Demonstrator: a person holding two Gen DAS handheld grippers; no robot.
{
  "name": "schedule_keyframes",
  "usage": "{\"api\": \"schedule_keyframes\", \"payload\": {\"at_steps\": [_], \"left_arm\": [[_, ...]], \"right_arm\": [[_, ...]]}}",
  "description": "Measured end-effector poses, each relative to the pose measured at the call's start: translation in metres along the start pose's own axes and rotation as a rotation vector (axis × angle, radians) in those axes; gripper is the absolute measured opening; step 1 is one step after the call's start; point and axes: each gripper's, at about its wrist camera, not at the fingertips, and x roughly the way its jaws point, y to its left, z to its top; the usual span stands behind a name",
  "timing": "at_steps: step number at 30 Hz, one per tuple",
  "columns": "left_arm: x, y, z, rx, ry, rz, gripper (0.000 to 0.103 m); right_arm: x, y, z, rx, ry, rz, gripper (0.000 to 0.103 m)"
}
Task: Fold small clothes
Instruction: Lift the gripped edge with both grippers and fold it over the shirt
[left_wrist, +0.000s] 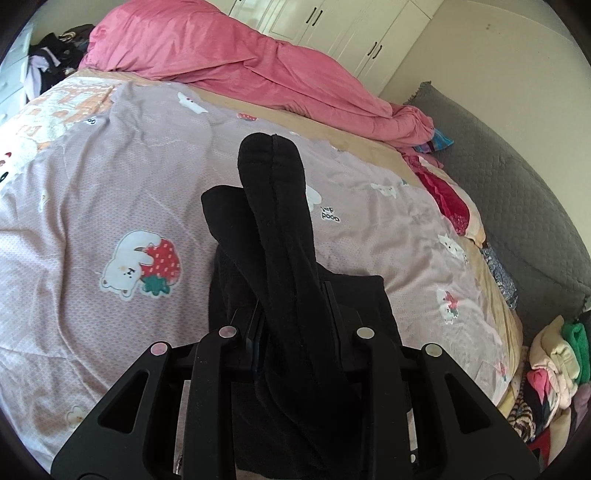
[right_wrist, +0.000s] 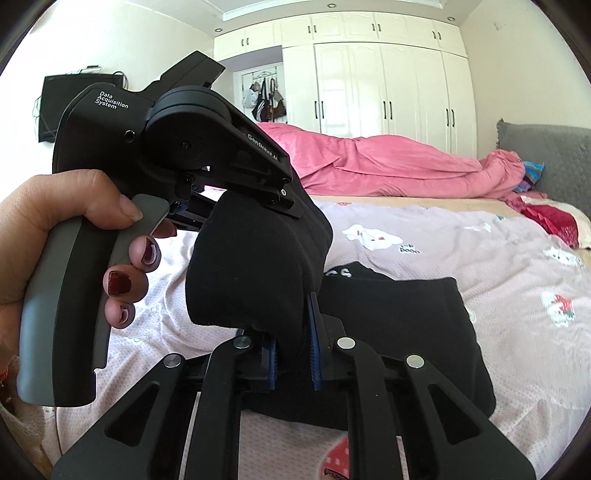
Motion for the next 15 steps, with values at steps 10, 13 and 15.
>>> {"api": "schedule_keyframes", "payload": {"at_steps": [10, 13, 15], "left_arm": [[0.026, -0.036, -0.006, 0.051, 0.058, 0.016, 0.018], [0.033, -0.041, -0.008, 0.054, 0.071, 0.014, 0.018], [0.037, -0.044, -0.01, 0.058, 0.078, 0.013, 0.018]], "right_arm": [[-0.012, -0.027, -0.012, 0.06, 0.015, -0.016, 0.011], [-0.014, -0.033, -0.017, 0.074, 0.022, -0.019, 0.011], [-0.015, -0.037, -0.02, 0.083, 0.028, -0.02, 0.011]]}}
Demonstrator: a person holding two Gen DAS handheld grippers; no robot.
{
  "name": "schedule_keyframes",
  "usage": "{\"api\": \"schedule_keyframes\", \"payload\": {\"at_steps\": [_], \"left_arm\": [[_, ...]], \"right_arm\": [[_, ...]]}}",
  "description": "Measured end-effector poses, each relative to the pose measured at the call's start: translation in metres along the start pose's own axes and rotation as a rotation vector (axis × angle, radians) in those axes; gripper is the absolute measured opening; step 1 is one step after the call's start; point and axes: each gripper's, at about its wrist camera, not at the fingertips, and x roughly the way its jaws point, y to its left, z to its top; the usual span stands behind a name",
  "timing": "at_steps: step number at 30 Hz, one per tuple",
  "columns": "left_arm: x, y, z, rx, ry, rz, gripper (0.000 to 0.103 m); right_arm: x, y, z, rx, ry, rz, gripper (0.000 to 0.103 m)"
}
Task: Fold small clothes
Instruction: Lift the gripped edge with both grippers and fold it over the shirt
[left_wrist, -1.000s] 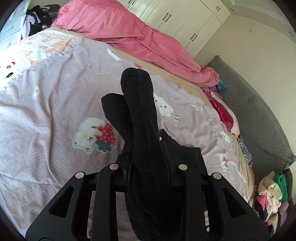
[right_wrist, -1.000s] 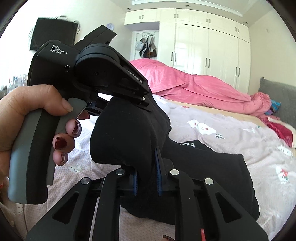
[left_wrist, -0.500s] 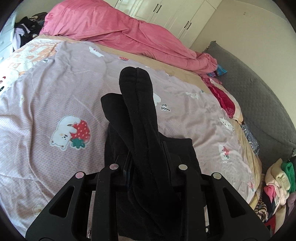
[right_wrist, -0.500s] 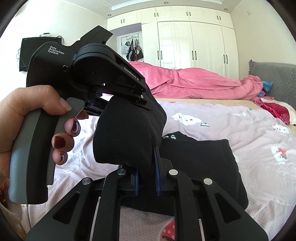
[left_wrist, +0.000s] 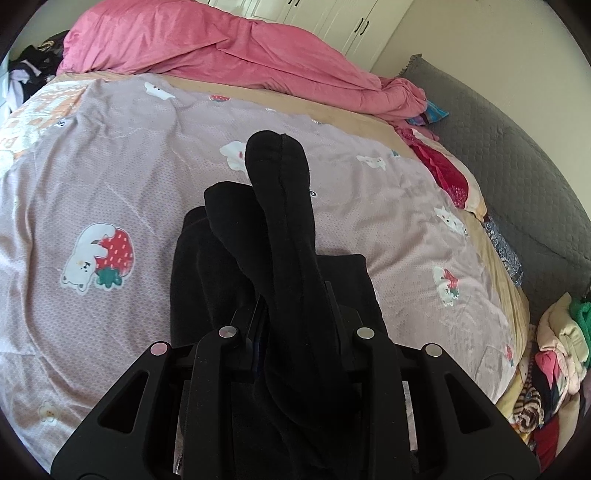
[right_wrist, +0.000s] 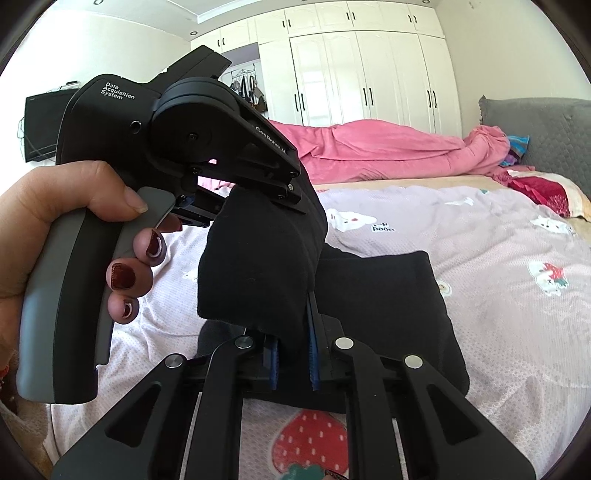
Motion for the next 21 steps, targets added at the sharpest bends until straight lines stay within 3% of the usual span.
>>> {"api": "schedule_keyframes", "payload": {"at_steps": [21], "left_arm": [[0.041, -0.03, -0.012, 0.027, 0.074, -0.018, 0.024]], "right_arm": [[-0.009, -0.027, -0.013, 0.054, 0.064, -0.016, 0.011]]}}
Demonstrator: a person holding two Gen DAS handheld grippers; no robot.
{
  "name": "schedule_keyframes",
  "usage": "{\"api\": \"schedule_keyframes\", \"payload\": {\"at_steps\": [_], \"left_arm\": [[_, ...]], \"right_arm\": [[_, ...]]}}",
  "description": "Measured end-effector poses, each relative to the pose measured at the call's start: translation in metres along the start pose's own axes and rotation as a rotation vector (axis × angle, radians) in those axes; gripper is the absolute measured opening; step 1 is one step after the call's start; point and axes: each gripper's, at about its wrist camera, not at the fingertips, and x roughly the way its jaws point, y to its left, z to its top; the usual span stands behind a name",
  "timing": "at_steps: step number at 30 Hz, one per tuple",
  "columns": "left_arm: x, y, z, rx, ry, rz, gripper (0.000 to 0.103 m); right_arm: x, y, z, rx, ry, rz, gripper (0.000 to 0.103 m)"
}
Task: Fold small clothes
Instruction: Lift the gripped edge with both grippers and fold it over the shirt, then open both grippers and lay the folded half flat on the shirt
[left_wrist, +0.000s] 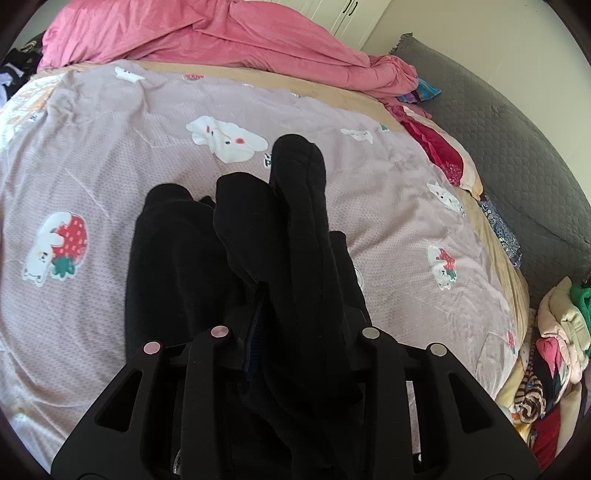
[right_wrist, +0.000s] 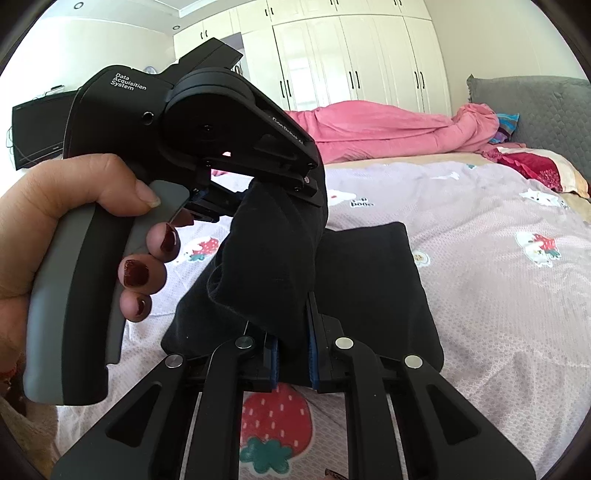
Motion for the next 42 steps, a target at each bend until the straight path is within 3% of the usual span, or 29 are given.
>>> {"api": "schedule_keyframes", "payload": {"at_steps": [6, 9, 11, 17, 20, 23, 25, 29, 39, 42], "left_arm": [[0.018, -0.005, -0.001, 0.0, 0.027, -0.011, 0.034], [0.022, -0.006, -0.001, -0.002, 0.033, -0.032, 0.048], [0.019, -0.008, -0.001, 0.0, 0.01, -0.059, 0.066], [0.007, 0.004, -0.004, -0.015, -0.019, -0.06, 0.067], [0.0, 0.018, -0.007, -0.03, -0.024, -0.031, 0.067], [-0.006, 0.033, -0.012, -0.034, -0.034, 0.017, 0.067], [-0.009, 0.042, -0.018, -0.033, -0.045, 0.039, 0.067], [-0.011, 0.046, -0.031, 0.011, -0.066, 0.083, 0.067], [-0.01, 0.043, -0.05, 0.12, -0.104, 0.14, 0.067], [-0.011, 0.044, -0.052, 0.139, -0.103, 0.142, 0.068]], "right_arm": [[0.005, -0.014, -0.003, 0.051, 0.039, 0.018, 0.011], [0.007, -0.021, -0.003, 0.088, 0.059, 0.036, 0.011], [0.009, -0.025, -0.004, 0.105, 0.074, 0.042, 0.011], [0.019, -0.042, -0.009, 0.176, 0.127, 0.084, 0.013], [0.022, -0.056, -0.01, 0.259, 0.156, 0.146, 0.022], [0.023, -0.076, -0.006, 0.399, 0.179, 0.275, 0.035], [0.025, -0.09, 0.0, 0.477, 0.176, 0.343, 0.059], [0.04, -0.117, 0.02, 0.57, 0.179, 0.414, 0.062], [0.116, -0.143, 0.056, 0.574, 0.375, 0.362, 0.063], [0.122, -0.136, 0.059, 0.494, 0.386, 0.306, 0.048]]}}
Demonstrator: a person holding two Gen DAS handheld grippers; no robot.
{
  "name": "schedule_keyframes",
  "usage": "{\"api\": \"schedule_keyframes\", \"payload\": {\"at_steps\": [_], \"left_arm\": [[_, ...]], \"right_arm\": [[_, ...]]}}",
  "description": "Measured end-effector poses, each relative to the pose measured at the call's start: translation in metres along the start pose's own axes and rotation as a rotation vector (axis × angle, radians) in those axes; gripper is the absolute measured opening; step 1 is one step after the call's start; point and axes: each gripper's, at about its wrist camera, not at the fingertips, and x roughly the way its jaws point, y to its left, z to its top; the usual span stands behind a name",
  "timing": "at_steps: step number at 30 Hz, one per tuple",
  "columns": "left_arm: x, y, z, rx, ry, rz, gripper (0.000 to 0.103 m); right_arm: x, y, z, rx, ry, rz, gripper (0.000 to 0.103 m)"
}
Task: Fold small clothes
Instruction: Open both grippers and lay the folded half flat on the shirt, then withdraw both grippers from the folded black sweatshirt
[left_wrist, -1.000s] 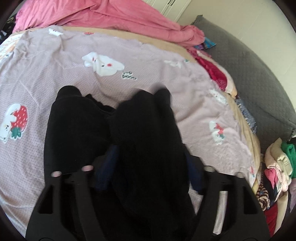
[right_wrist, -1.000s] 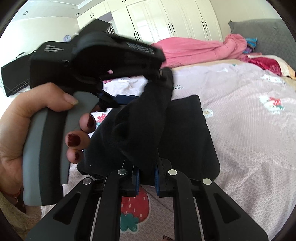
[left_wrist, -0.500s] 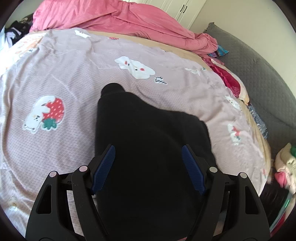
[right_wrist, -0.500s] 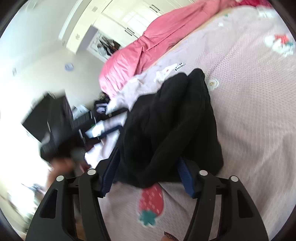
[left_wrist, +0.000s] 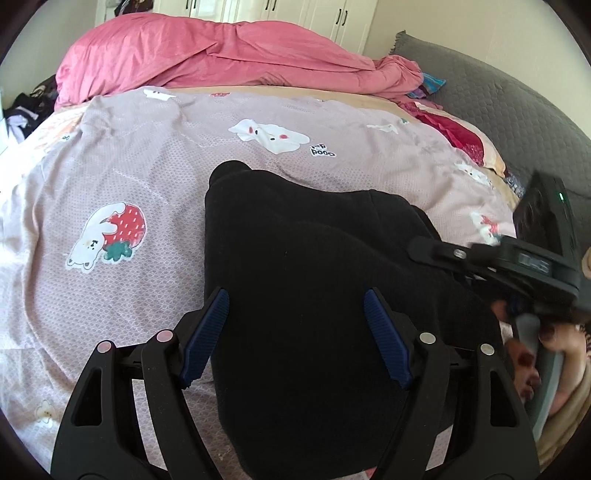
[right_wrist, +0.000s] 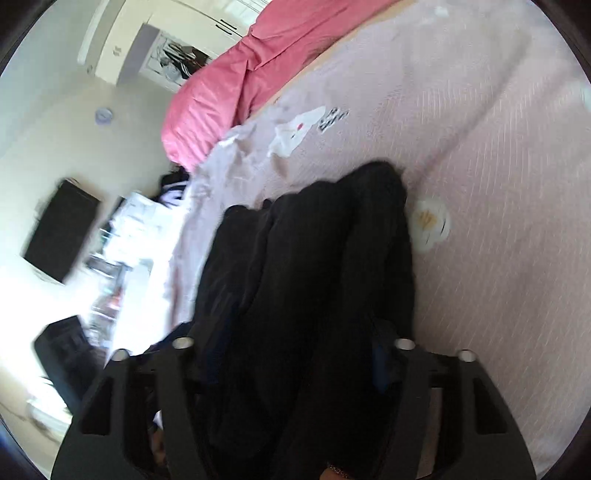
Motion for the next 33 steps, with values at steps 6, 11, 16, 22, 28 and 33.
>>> {"api": "schedule_keyframes", "payload": {"at_steps": [6, 11, 16, 22, 28, 33], "left_arm": [[-0.005, 0.008, -0.003, -0.026, -0.003, -0.007, 0.07], [-0.01, 0.014, -0.001, -0.049, -0.008, -0.012, 0.07], [-0.004, 0.015, -0.005, -0.048, 0.026, 0.0, 0.071], [0.002, 0.016, -0.012, -0.056, 0.052, -0.007, 0.071], [-0.002, 0.017, -0.017, -0.061, 0.046, -0.001, 0.071], [-0.009, 0.014, -0.023, -0.063, 0.039, 0.002, 0.071]], "right_arm": [[-0.006, 0.033, -0.001, -0.226, -0.045, -0.102, 0.013], [-0.017, 0.058, 0.007, -0.368, -0.117, -0.111, 0.013], [0.007, 0.036, 0.012, -0.363, -0.078, -0.222, 0.013], [0.011, 0.011, -0.002, -0.282, -0.064, -0.221, 0.024], [-0.024, 0.018, -0.014, -0.229, -0.081, -0.141, 0.052], [-0.032, 0.024, -0.039, -0.22, -0.007, -0.087, 0.073]]}}
